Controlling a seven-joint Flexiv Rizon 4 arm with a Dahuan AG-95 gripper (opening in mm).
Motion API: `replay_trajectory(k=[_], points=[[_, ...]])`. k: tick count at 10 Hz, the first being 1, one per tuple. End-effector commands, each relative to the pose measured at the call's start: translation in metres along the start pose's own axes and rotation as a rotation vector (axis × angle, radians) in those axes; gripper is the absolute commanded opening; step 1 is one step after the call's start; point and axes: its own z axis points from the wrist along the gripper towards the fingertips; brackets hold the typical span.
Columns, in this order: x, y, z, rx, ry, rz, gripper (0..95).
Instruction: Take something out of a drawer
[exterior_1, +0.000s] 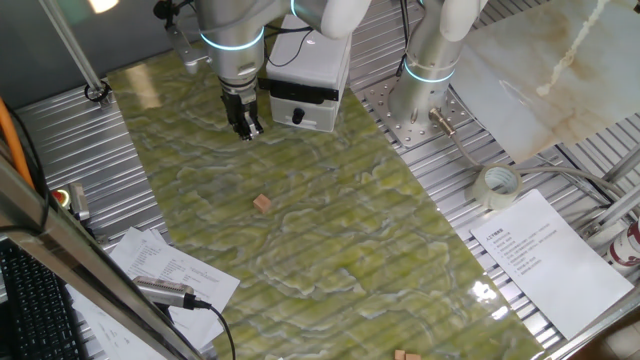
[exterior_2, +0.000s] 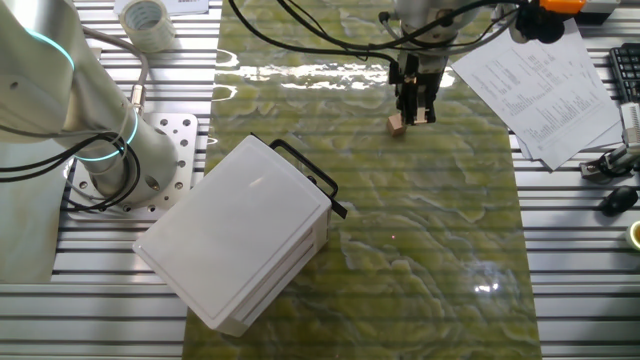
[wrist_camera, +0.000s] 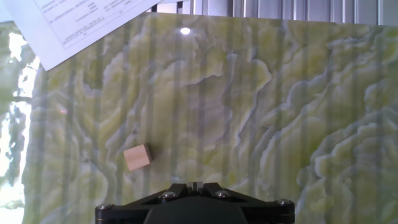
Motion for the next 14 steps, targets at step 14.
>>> replay_trajectory(k=[14], points=[[0.0077,0.0049,-0.0081,-0.019,0.029,0.026,0.0]])
